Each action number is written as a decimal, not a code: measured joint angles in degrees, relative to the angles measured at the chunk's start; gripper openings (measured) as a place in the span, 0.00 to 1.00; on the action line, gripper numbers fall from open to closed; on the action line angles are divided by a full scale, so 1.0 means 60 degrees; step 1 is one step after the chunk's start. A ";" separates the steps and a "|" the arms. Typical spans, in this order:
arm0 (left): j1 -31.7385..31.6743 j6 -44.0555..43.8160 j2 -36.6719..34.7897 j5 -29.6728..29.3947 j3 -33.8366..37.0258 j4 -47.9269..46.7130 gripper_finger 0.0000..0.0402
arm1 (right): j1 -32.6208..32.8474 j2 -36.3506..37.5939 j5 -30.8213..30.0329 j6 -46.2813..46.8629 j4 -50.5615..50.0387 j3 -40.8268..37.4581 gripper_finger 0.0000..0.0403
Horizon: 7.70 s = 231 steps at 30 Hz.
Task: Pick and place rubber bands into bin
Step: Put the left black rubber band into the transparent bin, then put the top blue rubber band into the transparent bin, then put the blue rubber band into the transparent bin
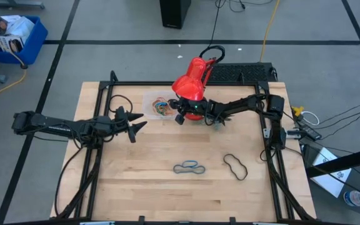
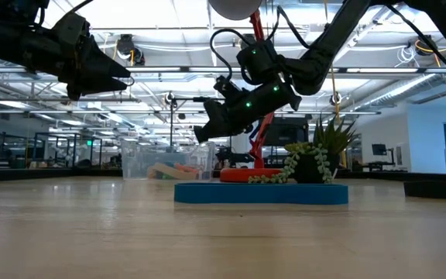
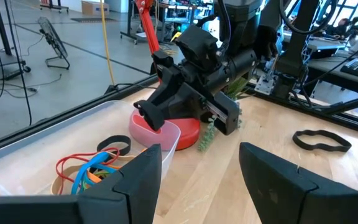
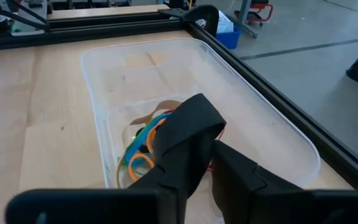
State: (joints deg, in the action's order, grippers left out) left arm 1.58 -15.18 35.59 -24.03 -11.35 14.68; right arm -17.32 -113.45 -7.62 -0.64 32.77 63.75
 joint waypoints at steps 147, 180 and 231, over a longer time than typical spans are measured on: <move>-0.0001 -0.0248 0.0008 0.0000 0.0000 -0.0201 0.56 | 0.2404 0.3832 -0.0980 -0.2681 -0.0769 -0.2317 0.00; 0.0000 -0.0022 0.0008 -0.0004 0.0000 -0.0277 0.56 | -0.0004 -0.0794 -0.0506 -0.2513 0.1128 0.0401 0.00; -0.0002 -0.0050 0.0008 0.0000 0.0000 -0.0260 0.56 | 0.3867 0.4668 0.1304 -0.2266 -0.5331 -0.1850 0.28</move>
State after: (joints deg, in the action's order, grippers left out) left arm 1.57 -15.48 35.64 -24.03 -11.35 13.12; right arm 5.88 -85.44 0.21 -14.24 0.79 52.65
